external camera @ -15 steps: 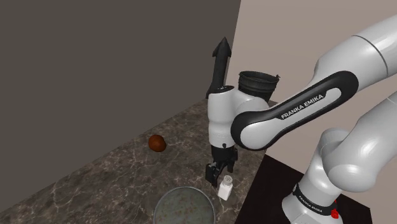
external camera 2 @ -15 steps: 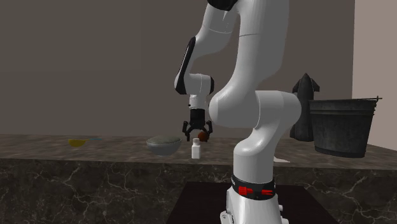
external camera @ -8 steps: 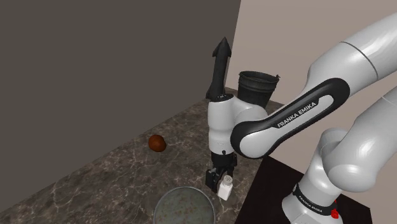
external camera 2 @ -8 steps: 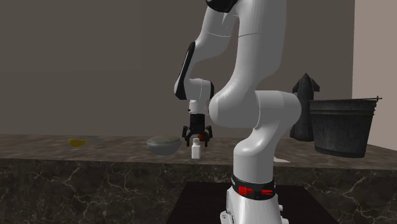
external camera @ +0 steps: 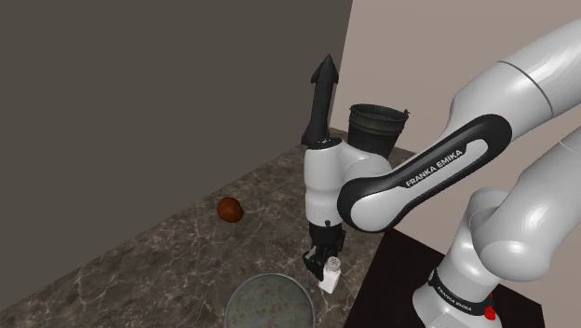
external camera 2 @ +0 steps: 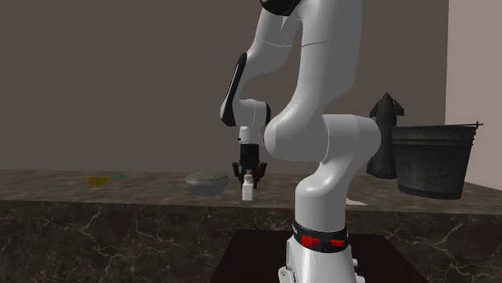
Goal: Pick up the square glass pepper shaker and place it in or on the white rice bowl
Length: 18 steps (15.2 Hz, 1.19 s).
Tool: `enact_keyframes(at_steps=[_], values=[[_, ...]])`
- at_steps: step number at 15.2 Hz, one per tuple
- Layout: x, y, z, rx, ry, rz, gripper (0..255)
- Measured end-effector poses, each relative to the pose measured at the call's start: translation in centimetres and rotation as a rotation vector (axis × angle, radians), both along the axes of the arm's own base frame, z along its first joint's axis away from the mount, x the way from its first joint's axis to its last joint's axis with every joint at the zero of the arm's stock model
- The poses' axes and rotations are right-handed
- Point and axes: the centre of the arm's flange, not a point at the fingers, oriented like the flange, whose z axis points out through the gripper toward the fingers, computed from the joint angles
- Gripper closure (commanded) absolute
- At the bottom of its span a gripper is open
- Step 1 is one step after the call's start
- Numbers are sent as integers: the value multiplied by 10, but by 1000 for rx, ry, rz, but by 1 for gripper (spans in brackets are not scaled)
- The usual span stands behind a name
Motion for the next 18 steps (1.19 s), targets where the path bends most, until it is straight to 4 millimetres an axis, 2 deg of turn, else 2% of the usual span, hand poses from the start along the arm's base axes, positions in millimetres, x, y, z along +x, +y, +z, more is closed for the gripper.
enact_keyframes(at_steps=[7,18], values=[[0,0,2,0,0,0,255],[1,0,57,0,0,0,255]])
